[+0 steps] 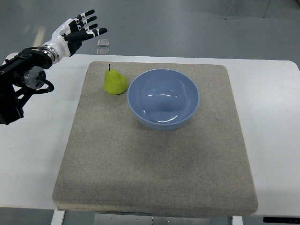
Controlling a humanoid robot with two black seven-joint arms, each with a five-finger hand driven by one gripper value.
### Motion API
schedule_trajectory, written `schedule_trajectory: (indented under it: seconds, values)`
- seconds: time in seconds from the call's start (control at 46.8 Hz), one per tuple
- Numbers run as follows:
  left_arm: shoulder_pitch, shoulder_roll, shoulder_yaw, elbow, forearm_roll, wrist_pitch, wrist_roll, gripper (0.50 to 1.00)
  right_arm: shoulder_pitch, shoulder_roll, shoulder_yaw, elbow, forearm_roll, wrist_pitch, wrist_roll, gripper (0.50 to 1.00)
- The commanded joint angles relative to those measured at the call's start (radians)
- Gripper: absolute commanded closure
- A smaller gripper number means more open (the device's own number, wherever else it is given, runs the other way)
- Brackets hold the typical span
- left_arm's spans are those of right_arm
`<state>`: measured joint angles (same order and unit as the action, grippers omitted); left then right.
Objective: Place pear in bowl with left hand
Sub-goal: 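Reach the left hand forward and down over the green pear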
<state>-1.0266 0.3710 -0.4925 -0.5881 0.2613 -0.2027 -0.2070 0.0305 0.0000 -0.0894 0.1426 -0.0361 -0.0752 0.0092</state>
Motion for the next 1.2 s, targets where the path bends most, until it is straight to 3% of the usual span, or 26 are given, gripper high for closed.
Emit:
schedule_trajectory:
  seconds: [0.0, 0.235, 0.578, 0.749, 0.984, 1.176]
  values:
    - [-0.003, 0.009, 0.0, -0.01, 0.078, 0.0, 0.0, 0.51, 0.0, 0.0, 0.0, 0.0, 0.001, 0.0, 0.0, 0.576]
    - [-0.035, 0.057, 0.0, -0.059, 0.329, -0.015, 0.0, 0.51, 0.0, 0.0, 0.0, 0.0, 0.001, 0.0, 0.0, 0.576]
    - [-0.081, 0.146, 0.08, -0.217, 0.573, -0.1, -0.002, 0.51, 0.0, 0.0, 0.0, 0.0, -0.001, 0.0, 0.0, 0.576]
    - [-0.173, 0.23, 0.239, -0.302, 0.696, -0.1, -0.061, 0.51, 0.0, 0.0, 0.0, 0.0, 0.001, 0.0, 0.0, 0.576]
    - [-0.286, 0.238, 0.38, -0.299, 0.811, -0.1, -0.132, 0.51, 0.0, 0.0, 0.0, 0.0, -0.001, 0.0, 0.0, 0.576]
    - [-0.296, 0.235, 0.41, -0.295, 0.843, -0.1, -0.146, 0.51, 0.0, 0.0, 0.0, 0.0, 0.001, 0.0, 0.0, 0.574]
